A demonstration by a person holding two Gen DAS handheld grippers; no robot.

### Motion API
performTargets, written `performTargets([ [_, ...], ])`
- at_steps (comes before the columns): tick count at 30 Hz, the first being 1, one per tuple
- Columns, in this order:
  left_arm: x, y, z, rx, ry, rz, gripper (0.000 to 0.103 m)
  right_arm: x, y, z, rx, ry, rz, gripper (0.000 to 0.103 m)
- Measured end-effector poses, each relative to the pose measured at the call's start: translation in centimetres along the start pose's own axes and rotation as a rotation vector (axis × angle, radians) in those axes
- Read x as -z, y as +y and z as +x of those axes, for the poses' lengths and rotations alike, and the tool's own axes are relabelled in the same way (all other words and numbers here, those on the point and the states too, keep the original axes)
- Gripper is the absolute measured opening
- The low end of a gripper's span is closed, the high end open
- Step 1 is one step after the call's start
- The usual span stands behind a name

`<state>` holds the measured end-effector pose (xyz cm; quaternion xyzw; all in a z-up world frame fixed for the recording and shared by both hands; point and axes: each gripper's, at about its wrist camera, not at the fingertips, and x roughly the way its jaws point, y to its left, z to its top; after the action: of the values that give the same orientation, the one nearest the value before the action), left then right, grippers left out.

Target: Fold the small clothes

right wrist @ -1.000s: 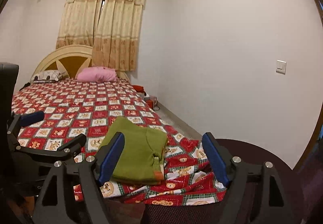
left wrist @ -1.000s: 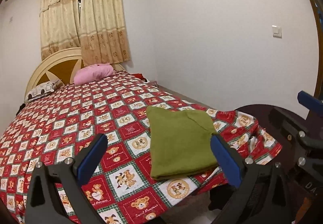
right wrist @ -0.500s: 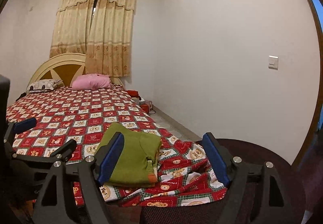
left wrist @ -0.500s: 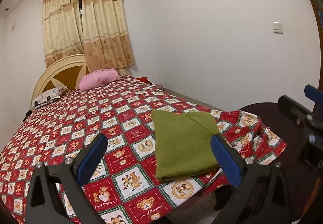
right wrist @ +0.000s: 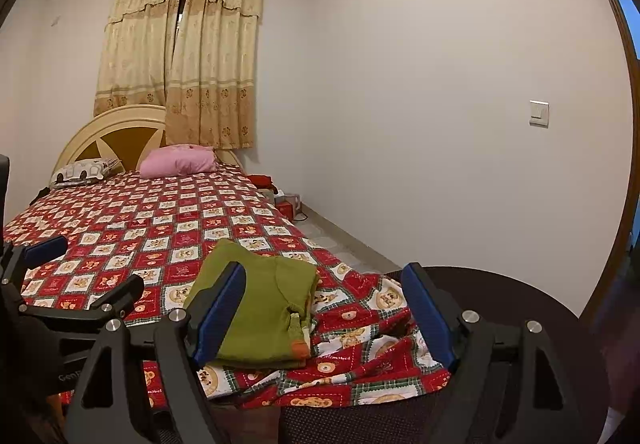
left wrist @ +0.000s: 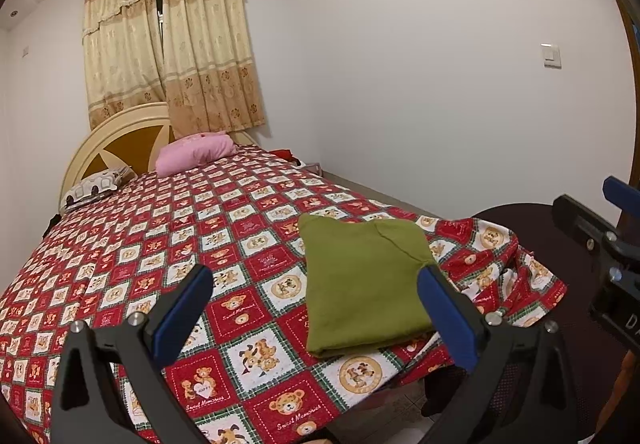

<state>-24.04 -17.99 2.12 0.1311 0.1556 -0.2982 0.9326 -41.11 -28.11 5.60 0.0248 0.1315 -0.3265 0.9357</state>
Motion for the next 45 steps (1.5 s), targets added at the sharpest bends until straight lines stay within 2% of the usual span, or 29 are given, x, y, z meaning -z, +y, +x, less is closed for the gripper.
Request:
performTargets([
  [28,0.17,0.46,-0.25,-0.004,-0.001,-0.005,0.103,0.12,0.08,0.16,-0.004,0.003,-0.001,0.081],
  [39,0.33,0.46,0.28,-0.064,0.009,0.017,0.103,0.32,0.27,0.26,0.0,0.006,-0.004,0.081],
  [45,0.33,0.39,0.39,-0.067,0.015,0.017,0.103,0.51,0.43,0.38,0.002,0.016,-0.004,0.081],
])
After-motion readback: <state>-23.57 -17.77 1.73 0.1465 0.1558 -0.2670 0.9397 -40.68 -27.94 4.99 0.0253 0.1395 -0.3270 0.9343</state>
